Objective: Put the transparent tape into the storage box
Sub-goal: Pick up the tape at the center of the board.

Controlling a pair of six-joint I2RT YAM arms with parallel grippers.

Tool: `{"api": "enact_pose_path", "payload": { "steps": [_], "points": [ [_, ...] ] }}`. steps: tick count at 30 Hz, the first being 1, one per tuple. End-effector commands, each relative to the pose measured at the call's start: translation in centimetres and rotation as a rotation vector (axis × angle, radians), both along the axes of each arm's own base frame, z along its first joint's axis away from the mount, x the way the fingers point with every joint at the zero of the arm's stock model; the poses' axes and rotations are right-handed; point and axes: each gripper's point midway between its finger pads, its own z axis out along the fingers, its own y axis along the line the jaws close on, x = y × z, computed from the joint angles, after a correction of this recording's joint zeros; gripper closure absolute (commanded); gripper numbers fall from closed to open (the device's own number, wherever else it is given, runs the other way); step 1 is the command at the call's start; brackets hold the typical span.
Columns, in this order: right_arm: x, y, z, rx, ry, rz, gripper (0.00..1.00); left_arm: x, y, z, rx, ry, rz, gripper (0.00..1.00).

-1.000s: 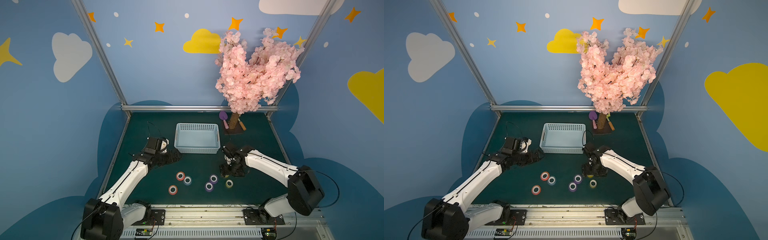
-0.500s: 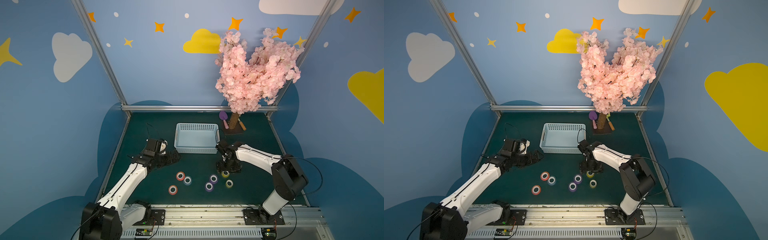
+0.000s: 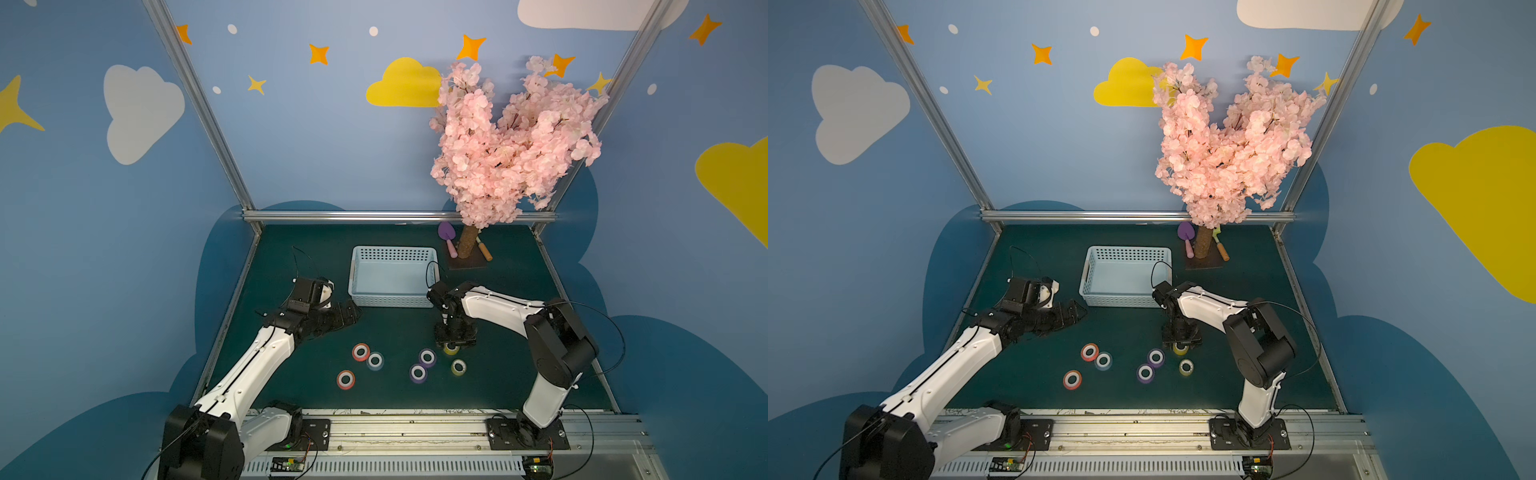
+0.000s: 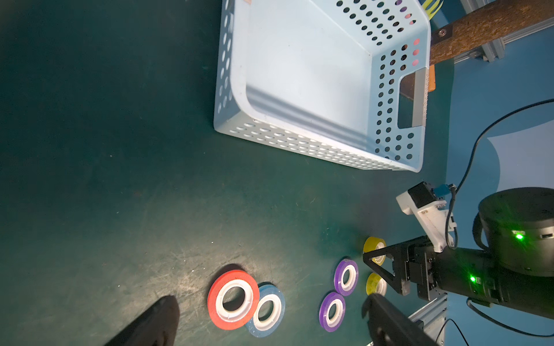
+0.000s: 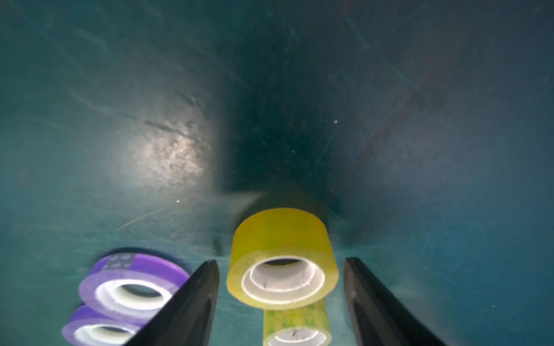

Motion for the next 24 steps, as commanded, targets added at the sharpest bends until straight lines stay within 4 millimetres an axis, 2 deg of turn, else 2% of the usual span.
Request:
{"api": "enact_pose_path", "payload": {
  "steps": [1, 6, 13, 24],
  "points": [
    [-0.21, -0.12, 0.05, -0.007, 0.022, -0.011, 0.36, -0.53, 0.21, -0.64, 0.009, 0.024, 0.007, 0.00],
    [-0.30, -0.28, -0.06, -0.003, 0.022, -0.022, 0.41, -0.53, 0.21, -0.67, 0.007, 0.024, 0.009, 0.00],
    [-0.02, -0.29, -0.38, 0.011, 0.023, -0.041, 0.44, -0.66, 0.21, -0.79, 0.007, 0.028, 0.008, 0.00],
    [0.21, -0.49, -0.67, 0.018, 0.030, -0.058, 0.40, -0.61, 0.24, -0.78, 0.008, 0.025, 0.006, 0.00]
  ]
}}
